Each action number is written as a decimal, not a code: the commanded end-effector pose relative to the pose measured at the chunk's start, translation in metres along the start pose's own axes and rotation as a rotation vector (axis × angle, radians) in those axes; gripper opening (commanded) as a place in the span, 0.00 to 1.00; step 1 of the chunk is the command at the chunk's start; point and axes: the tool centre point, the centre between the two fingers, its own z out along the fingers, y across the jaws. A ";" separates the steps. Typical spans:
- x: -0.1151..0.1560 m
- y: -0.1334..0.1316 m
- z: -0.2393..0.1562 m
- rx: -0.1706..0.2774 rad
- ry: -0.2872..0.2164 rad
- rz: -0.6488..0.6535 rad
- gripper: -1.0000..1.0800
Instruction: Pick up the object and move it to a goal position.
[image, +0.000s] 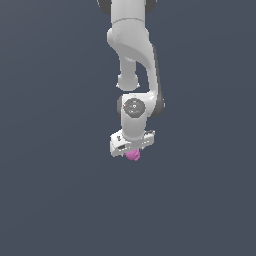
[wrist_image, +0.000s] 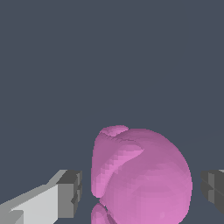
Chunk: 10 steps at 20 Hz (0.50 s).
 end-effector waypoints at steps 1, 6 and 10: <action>0.001 0.000 0.008 0.000 0.001 -0.001 0.96; 0.001 0.001 0.010 0.000 0.001 -0.001 0.00; 0.001 0.001 0.010 0.000 0.001 -0.001 0.00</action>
